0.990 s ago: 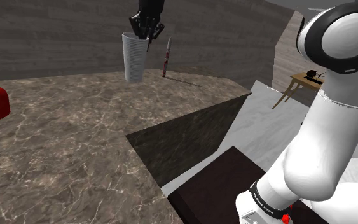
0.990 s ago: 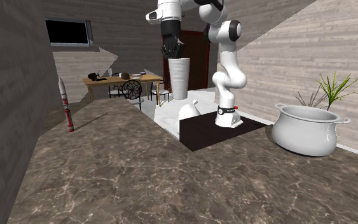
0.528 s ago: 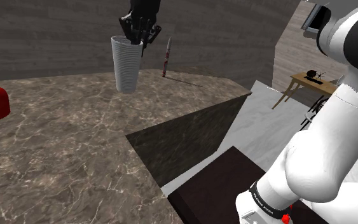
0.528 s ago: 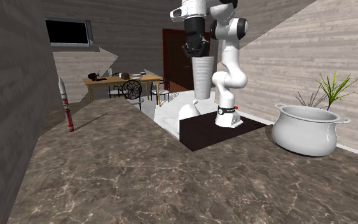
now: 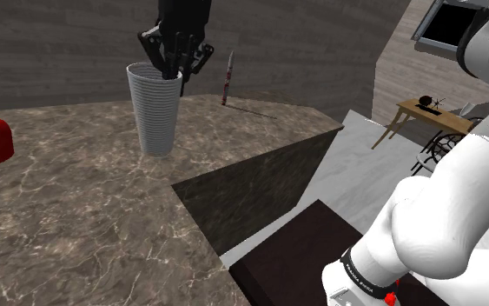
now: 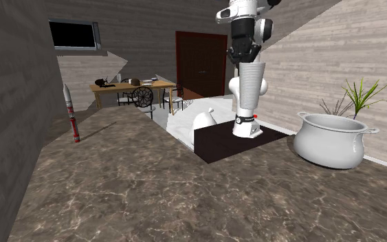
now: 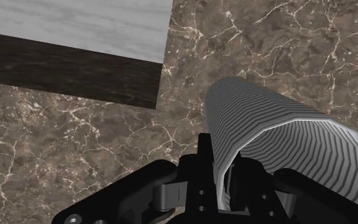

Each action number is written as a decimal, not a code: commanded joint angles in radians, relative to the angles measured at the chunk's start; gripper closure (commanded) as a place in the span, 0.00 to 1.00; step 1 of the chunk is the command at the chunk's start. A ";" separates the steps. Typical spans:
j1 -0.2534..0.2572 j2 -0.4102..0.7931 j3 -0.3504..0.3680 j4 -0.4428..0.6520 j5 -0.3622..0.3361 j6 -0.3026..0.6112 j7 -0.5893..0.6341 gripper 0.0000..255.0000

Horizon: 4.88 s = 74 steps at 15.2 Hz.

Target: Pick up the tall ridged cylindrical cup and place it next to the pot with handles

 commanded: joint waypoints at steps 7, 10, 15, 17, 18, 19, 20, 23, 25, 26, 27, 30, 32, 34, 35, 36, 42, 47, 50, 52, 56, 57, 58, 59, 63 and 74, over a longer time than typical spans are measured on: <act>0.084 -0.037 0.096 -0.039 0.010 0.021 0.179 1.00; 0.117 -0.033 0.136 -0.034 0.007 0.027 0.252 1.00; 0.182 0.005 0.215 0.004 -0.017 0.032 0.399 1.00; 0.182 -0.002 0.214 -0.030 -0.014 0.060 0.395 1.00; 0.182 -0.005 0.214 -0.046 -0.012 0.074 0.393 1.00; 0.181 -0.007 0.213 -0.062 -0.010 0.088 0.391 1.00; 0.181 -0.009 0.213 -0.078 -0.009 0.102 0.389 1.00; 0.181 -0.014 0.213 -0.123 -0.006 0.143 0.385 1.00; 0.182 -0.016 0.213 -0.152 -0.004 0.170 0.383 1.00; 0.182 -0.017 0.213 -0.166 -0.003 0.183 0.382 1.00; 0.182 -0.017 0.213 -0.180 -0.003 0.197 0.381 1.00; 0.183 -0.016 0.214 -0.219 -0.002 0.237 0.378 1.00; 0.183 -0.015 0.215 -0.244 -0.002 0.263 0.377 1.00; 0.184 -0.012 0.216 -0.269 -0.003 0.290 0.377 1.00; 0.184 -0.010 0.217 -0.280 -0.004 0.303 0.377 1.00; 0.185 -0.008 0.217 -0.292 -0.004 0.317 0.377 1.00; 0.187 0.009 0.221 -0.356 -0.012 0.396 0.379 1.00; 0.189 0.030 0.223 -0.404 -0.022 0.462 0.384 1.00; 0.190 0.046 0.225 -0.430 -0.030 0.501 0.388 1.00; 0.191 0.057 0.226 -0.446 -0.037 0.528 0.392 1.00; 0.194 0.083 0.227 -0.476 -0.052 0.580 0.400 1.00; 0.194 0.090 0.227 -0.483 -0.056 0.593 0.403 1.00; 0.195 0.097 0.227 -0.489 -0.061 0.606 0.406 1.00; 0.196 0.105 0.226 -0.496 -0.066 0.619 0.409 1.00; 0.196 0.107 0.226 -0.497 -0.067 0.622 0.409 1.00; 0.193 0.085 0.226 -0.484 -0.053 0.590 0.399 0.00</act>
